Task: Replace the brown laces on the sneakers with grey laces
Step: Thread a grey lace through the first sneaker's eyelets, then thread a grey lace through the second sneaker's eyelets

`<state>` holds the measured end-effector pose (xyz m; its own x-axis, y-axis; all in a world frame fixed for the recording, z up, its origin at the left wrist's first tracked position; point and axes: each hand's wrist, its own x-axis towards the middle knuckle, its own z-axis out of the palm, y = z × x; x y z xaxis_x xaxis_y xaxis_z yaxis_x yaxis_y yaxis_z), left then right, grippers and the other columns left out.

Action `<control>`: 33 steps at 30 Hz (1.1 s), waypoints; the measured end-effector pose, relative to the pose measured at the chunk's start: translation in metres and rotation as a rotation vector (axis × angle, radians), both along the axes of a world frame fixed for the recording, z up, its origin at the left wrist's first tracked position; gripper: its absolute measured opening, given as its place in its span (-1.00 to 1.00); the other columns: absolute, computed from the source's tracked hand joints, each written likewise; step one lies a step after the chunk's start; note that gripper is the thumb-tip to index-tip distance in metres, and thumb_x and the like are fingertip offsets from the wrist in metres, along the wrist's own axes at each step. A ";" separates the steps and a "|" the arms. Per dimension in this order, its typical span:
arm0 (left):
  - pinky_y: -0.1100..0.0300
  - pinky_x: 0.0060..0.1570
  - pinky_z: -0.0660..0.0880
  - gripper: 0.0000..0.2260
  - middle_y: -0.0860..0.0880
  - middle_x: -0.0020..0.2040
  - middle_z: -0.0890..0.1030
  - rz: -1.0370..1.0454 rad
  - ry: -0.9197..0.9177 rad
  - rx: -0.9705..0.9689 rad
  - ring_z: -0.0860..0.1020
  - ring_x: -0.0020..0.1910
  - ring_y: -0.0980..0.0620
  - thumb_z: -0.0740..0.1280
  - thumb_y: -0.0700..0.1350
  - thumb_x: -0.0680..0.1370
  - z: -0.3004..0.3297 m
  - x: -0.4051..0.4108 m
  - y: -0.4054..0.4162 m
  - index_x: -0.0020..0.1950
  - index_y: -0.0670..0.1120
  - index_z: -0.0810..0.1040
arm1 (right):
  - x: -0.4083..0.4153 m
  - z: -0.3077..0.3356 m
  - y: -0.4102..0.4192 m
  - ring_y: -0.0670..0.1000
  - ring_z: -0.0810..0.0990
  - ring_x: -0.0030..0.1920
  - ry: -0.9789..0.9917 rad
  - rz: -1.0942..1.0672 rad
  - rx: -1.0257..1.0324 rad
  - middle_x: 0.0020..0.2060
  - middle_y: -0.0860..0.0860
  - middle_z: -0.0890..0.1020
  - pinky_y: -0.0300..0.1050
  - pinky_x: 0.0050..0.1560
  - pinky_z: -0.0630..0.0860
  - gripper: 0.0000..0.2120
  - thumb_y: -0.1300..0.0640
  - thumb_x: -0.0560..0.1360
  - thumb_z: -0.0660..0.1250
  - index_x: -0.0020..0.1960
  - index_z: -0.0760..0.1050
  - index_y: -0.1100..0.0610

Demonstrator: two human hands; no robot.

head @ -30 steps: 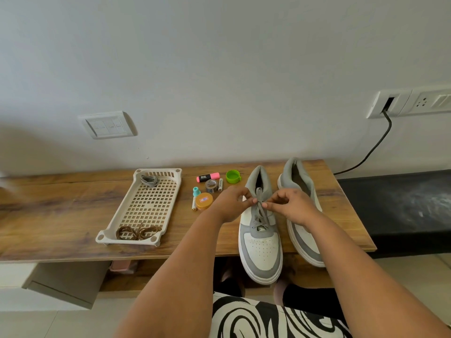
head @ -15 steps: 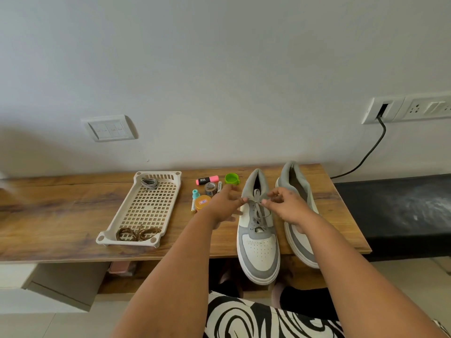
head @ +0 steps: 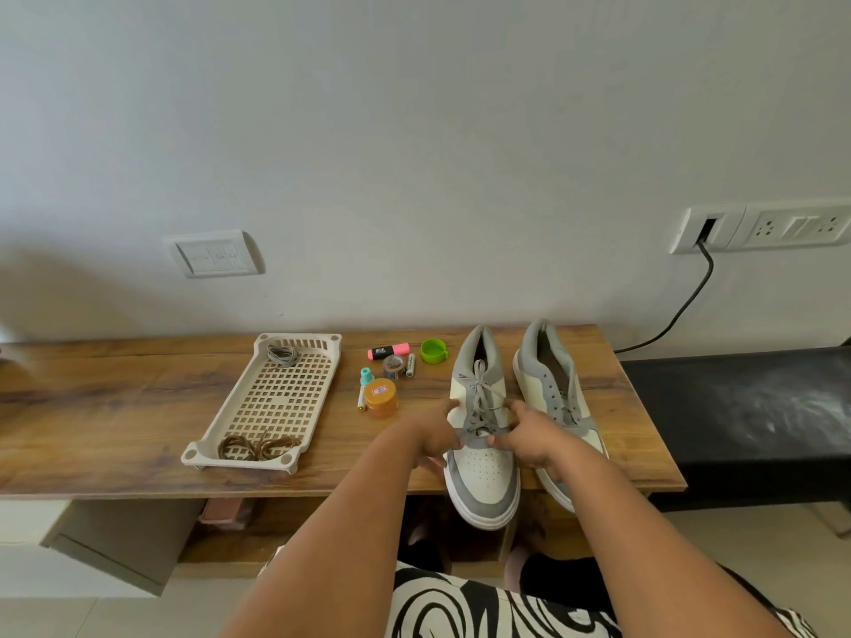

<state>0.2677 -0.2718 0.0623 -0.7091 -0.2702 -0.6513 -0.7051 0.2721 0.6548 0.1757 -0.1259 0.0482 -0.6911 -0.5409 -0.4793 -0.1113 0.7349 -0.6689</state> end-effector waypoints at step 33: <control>0.14 0.15 0.48 -0.73 0.06 0.02 0.60 0.579 0.656 -0.467 0.57 0.06 0.03 0.22 -0.22 0.60 0.053 0.062 -0.156 0.27 -0.06 0.54 | 0.063 0.033 -0.230 0.21 0.41 0.17 0.647 0.330 -0.405 0.08 0.17 0.52 0.04 0.23 0.33 -0.65 -0.02 0.54 0.15 0.12 0.57 0.16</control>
<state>0.3294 -0.4279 0.1152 -0.5688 -0.8183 0.0829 -0.3472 0.3302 0.8777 0.2388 -0.3554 0.0809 -0.5388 -0.8094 0.2335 -0.7326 0.3135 -0.6042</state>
